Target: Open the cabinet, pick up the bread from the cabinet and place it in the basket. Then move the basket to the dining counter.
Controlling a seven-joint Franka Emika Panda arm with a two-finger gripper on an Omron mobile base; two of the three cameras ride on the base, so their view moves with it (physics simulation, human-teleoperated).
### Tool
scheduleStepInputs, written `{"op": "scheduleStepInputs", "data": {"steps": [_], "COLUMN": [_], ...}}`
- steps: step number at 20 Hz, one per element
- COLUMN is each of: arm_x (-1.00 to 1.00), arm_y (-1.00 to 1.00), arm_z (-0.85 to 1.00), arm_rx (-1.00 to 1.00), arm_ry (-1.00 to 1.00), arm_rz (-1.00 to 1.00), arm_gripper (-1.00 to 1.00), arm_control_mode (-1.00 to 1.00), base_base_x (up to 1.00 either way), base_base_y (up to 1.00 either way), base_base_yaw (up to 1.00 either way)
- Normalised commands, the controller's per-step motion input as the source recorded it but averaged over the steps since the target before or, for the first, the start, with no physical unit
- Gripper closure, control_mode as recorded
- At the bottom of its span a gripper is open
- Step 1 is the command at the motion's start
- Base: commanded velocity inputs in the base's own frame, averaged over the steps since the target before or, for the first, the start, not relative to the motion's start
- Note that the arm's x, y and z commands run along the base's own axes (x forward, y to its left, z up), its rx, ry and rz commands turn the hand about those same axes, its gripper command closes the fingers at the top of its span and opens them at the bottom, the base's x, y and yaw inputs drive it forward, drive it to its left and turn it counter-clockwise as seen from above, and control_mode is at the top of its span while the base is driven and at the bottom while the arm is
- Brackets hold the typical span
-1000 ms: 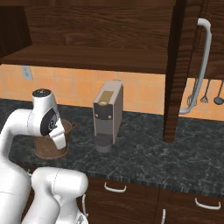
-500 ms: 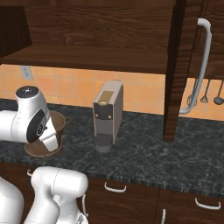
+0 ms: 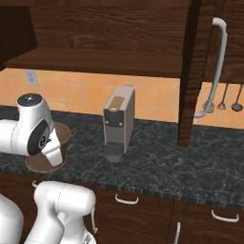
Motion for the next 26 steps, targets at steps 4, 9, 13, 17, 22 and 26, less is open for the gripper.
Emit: {"op": "scheduleStepInputs", "data": {"steps": [4, 9, 13, 17, 22, 26], "arm_x": [0.0, 0.0, 0.0, 0.0, 0.0, 0.0], "arm_y": [0.0, 0.0, 0.0, 0.0, 0.0, 0.0], "arm_z": [0.0, 0.0, 0.0, 0.0, 0.0, 0.0], "arm_rx": [0.0, 0.0, 0.0, 0.0, 0.0, 0.0], "arm_ry": [0.0, 0.0, 0.0, 0.0, 0.0, 0.0], "arm_rz": [0.0, 0.0, 0.0, 0.0, 0.0, 0.0], "arm_gripper": [1.0, 1.0, 1.0, 1.0, 1.0, 1.0], "arm_control_mode": [1.0, 1.0, 1.0, 1.0, 1.0, 1.0], "base_base_x": [-1.0, -0.67, 0.0, 0.0, 0.0, 0.0], "base_base_y": [-0.29, -0.29, 0.22, 0.21, 0.17, 0.13], "base_base_yaw": [-0.02, -0.37, -0.98, -0.99, -1.0, -1.0]}}
